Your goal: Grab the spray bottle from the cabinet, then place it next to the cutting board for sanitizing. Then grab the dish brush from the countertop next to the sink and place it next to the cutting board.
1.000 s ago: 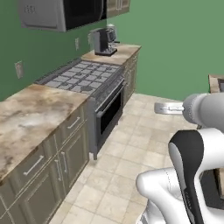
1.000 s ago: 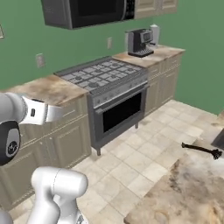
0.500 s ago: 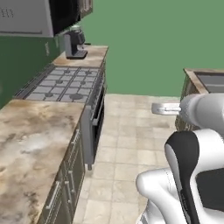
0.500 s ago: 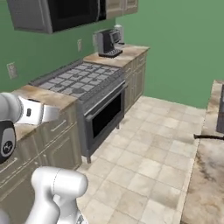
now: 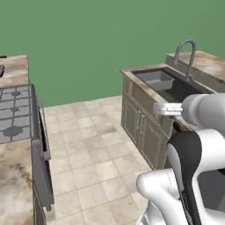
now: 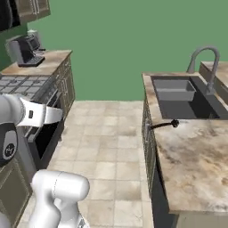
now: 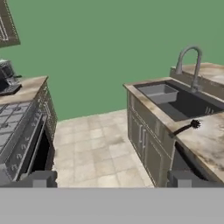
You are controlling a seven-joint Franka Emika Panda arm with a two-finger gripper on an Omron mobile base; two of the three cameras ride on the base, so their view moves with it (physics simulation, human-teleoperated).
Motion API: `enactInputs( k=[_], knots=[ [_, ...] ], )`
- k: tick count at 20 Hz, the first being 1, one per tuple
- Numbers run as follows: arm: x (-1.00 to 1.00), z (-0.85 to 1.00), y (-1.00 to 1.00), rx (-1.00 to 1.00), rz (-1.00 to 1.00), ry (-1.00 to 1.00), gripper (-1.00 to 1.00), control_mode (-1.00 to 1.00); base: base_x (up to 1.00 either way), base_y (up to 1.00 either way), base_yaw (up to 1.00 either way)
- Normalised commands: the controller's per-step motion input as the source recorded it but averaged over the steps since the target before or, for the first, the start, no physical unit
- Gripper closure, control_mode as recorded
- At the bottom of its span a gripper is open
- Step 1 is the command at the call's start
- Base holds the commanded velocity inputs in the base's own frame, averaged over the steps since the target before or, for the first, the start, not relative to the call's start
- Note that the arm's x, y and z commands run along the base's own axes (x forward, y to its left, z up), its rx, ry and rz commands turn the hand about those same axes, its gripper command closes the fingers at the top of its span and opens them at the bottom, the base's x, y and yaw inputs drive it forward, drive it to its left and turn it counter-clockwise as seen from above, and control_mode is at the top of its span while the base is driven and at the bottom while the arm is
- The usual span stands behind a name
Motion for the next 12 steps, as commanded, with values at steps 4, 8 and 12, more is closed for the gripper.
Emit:
enactInputs(
  k=[4,8,12],
  knots=[
    [0.0,0.0,0.0,0.0,0.0,0.0,-1.0,1.0,0.33,0.19,-0.66],
    [0.0,0.0,0.0,0.0,0.0,0.0,-1.0,1.0,0.45,0.24,-0.68],
    [0.0,0.0,0.0,0.0,0.0,0.0,-1.0,1.0,0.44,0.52,-0.69]
  ],
)
